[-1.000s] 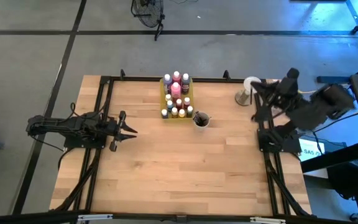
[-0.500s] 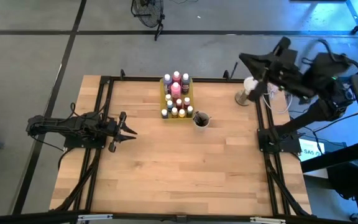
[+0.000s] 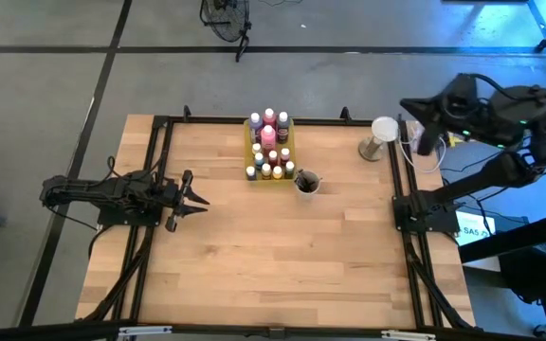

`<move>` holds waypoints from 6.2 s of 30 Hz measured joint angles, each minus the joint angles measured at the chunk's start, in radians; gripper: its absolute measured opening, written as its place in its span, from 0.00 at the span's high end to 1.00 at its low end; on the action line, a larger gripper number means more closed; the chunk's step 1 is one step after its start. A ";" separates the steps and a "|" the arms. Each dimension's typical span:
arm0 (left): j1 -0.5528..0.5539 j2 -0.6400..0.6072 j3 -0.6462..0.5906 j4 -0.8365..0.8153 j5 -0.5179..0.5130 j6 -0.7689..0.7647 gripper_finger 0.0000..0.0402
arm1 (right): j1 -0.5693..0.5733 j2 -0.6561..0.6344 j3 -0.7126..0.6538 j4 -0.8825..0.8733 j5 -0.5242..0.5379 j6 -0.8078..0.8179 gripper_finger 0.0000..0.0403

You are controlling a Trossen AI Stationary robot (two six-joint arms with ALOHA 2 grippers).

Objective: Pick & Place Paint Supplies
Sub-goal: Put the black paintbrush into the white cup, then return to Home Position

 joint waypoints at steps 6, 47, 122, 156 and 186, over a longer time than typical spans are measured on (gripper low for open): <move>0.000 0.000 0.000 0.000 -0.004 -0.011 0.79 | 0.035 -0.146 -0.083 -0.144 0.004 0.059 1.00; 0.001 0.013 -0.038 0.123 0.059 0.099 0.79 | -0.051 -0.684 -1.823 1.838 -0.450 -0.305 1.00; 0.001 0.012 -0.038 0.122 0.072 0.013 0.79 | -0.347 -0.054 -1.758 2.282 -0.766 -0.122 0.56; 0.001 0.012 -0.038 0.122 0.071 -0.070 0.80 | -0.072 -0.815 -1.741 1.241 -0.757 -0.064 1.00; 0.001 0.012 -0.038 0.122 0.067 -0.083 0.80 | 0.037 -0.848 -1.983 1.521 -0.452 -0.361 1.00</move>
